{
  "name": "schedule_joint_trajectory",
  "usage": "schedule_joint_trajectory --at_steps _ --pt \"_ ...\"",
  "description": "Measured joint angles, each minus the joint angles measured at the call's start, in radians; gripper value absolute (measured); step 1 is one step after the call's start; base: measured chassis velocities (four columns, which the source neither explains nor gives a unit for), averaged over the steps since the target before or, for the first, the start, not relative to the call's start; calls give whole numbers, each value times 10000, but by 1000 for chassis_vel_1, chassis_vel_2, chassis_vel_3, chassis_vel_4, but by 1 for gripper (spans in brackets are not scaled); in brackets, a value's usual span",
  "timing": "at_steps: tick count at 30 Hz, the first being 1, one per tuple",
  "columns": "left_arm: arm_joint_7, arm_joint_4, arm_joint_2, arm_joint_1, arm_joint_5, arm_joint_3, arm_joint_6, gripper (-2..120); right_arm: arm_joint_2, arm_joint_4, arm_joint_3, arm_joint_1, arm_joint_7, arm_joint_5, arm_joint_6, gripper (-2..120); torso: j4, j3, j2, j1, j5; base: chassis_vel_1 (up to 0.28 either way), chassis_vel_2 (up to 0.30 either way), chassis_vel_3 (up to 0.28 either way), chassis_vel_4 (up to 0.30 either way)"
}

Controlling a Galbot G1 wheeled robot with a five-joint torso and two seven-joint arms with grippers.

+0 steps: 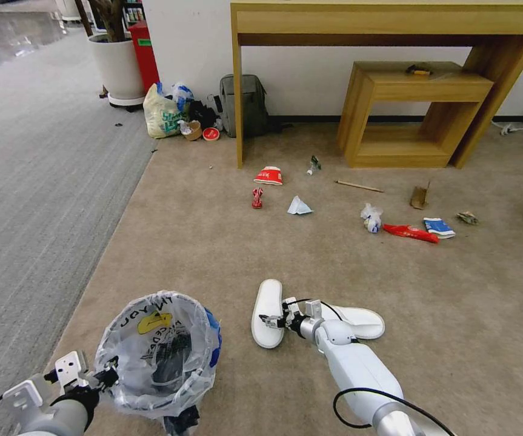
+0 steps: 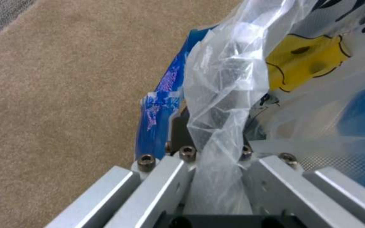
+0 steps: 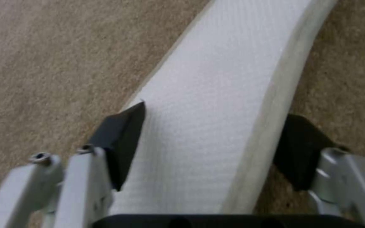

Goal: Pick up the trash bin and place the garbage on the floor into it.

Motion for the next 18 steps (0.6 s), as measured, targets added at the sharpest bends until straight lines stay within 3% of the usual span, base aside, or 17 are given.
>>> schedule_joint_trajectory --at_steps 2,7,9,18 --pt "11 3 6 -4 1 -5 0 0 5 44 -12 -46 11 -7 11 55 0 0 0 0 0 0 0 0 0" --pt "32 14 -6 -13 12 -5 0 0 14 66 -24 -87 24 -21 35 42 0 0 1 0 0 0 0 0 0" --pt "40 19 -8 -22 13 -2 0 0 18 72 -16 -102 69 -18 38 30 2 0 0 0 1 0 0 0 0" --pt "58 90 -15 -64 10 -27 0 0 52 96 63 -93 271 4 38 4 2 0 0 0 1 0 0 0 0"
